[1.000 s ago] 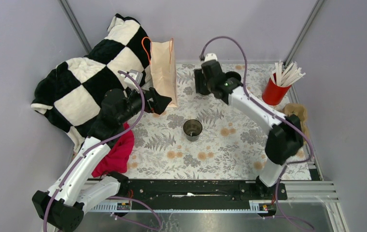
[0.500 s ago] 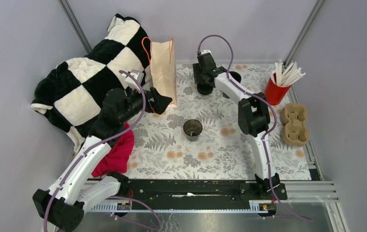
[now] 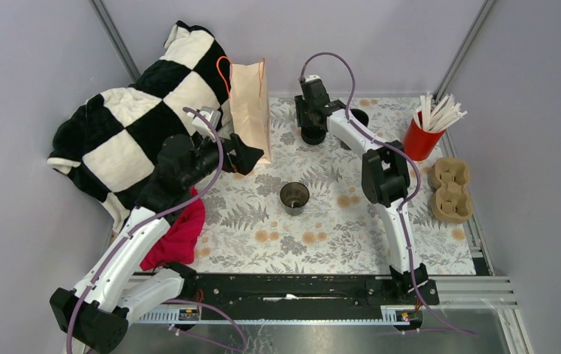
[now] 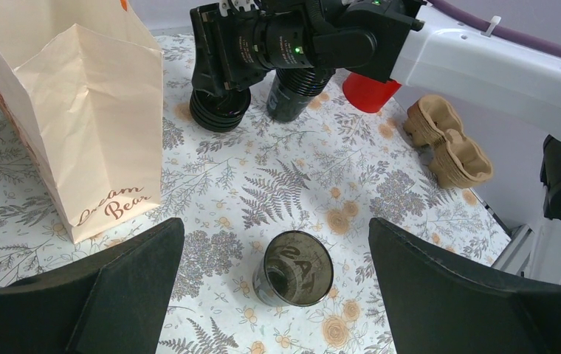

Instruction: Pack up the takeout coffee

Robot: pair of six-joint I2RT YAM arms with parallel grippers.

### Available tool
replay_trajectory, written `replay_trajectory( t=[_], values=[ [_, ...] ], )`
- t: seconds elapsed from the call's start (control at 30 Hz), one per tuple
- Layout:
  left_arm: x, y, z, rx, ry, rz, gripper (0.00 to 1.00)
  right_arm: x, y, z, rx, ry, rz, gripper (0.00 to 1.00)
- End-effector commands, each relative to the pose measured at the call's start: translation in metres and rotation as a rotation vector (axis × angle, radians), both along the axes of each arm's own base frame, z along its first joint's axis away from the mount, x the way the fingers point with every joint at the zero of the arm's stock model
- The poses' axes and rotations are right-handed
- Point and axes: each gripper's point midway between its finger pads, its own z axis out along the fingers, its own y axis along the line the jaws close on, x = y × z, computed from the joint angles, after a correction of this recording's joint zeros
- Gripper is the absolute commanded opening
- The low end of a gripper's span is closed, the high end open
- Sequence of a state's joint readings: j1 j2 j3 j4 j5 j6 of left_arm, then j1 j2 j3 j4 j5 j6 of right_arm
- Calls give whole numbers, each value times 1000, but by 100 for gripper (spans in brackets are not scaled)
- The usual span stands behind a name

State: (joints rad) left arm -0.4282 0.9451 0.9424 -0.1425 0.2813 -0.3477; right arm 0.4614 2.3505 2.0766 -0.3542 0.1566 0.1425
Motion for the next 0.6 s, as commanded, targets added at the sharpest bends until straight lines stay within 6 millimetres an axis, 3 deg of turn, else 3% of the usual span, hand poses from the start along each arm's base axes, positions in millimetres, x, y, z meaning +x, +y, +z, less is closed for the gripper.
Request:
replay_trajectory(
  t=[0.0, 0.57],
  values=[
    [-1, -3, 27, -25, -66, -18, 99, 9, 9, 5, 39, -9, 9, 49],
    [-1, -3, 27, -25, -66, -19, 99, 10, 12, -9, 45, 21, 8, 32]
  ],
)
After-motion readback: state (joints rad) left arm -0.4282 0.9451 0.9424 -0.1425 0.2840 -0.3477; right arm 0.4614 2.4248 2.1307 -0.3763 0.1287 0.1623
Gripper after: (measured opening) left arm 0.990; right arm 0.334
